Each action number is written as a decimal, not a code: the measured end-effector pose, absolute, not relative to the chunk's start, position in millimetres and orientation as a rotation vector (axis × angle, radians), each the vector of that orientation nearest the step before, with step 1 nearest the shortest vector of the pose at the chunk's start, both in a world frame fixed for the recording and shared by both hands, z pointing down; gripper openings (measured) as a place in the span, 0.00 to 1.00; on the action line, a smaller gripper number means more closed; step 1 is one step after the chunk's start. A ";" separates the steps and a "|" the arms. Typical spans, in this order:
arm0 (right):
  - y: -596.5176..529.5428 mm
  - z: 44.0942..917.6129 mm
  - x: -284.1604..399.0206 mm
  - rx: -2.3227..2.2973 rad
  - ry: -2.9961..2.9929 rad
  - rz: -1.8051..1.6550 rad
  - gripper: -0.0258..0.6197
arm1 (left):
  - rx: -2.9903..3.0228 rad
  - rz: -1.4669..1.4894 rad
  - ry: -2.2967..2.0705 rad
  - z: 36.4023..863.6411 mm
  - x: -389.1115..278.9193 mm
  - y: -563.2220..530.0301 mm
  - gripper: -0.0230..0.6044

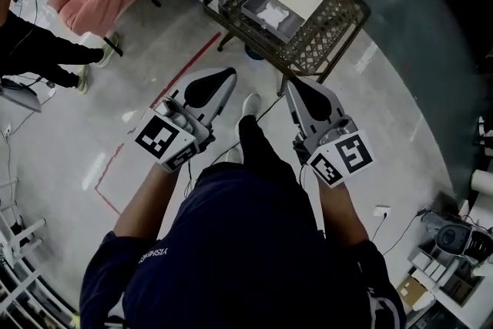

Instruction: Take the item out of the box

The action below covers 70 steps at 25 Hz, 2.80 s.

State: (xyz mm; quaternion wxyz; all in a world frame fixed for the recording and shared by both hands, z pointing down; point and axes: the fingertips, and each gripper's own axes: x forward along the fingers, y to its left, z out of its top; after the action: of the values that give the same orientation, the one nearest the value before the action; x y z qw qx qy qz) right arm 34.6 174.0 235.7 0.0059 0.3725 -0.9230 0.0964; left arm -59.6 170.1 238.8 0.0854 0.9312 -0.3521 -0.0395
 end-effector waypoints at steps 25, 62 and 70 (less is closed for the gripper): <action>-114.5 350.5 66.8 1.120 -2.755 0.614 0.07 | 2.650 0.363 -0.907 403.9 -8.4 -131.3 0.05; -221.5 550.7 78.7 1.217 -2.485 0.988 0.07 | 2.256 1.313 -0.448 732.8 15.1 -239.4 0.24; -229.3 554.5 85.2 1.223 -2.488 1.010 0.07 | 2.173 1.547 -0.373 748.8 13.6 -236.2 0.19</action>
State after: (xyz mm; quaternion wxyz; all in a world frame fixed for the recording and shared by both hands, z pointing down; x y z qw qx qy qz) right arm 85.2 -229.3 554.5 0.0953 0.4125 -0.8394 0.3408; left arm 13.6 -236.2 748.8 0.2223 0.7867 -0.1349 0.5598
